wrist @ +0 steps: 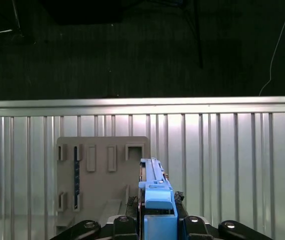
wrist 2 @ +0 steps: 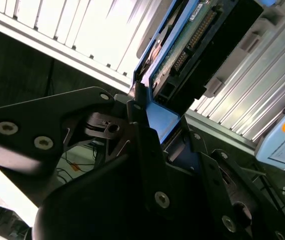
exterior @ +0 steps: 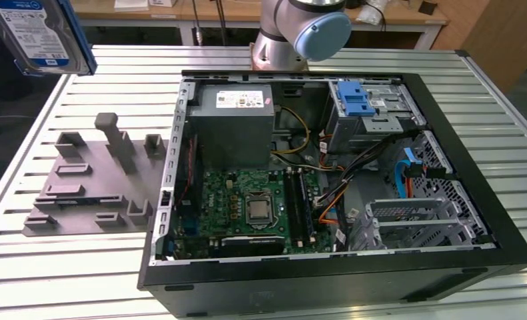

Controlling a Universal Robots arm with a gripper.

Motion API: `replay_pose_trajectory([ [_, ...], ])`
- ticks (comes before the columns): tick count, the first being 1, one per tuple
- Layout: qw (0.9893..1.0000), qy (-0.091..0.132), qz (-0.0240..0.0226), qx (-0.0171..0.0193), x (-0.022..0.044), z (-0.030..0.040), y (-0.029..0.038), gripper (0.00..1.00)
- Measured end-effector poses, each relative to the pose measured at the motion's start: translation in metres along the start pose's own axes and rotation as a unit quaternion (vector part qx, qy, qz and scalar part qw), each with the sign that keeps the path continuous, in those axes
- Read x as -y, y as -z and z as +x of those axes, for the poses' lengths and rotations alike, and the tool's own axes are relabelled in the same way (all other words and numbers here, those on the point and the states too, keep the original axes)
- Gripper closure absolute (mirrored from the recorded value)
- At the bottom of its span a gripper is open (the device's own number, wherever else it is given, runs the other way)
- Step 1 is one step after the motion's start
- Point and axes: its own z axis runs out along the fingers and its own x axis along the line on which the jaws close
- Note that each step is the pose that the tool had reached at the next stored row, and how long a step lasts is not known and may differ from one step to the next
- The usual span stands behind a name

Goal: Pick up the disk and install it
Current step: 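Pick up the disk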

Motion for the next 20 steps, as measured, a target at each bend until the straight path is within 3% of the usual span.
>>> replay_pose_trajectory([
  [20, 1.0, 0.0, 0.0001, -0.0031, -0.0002, -0.0025, 0.0202, 0.64],
])
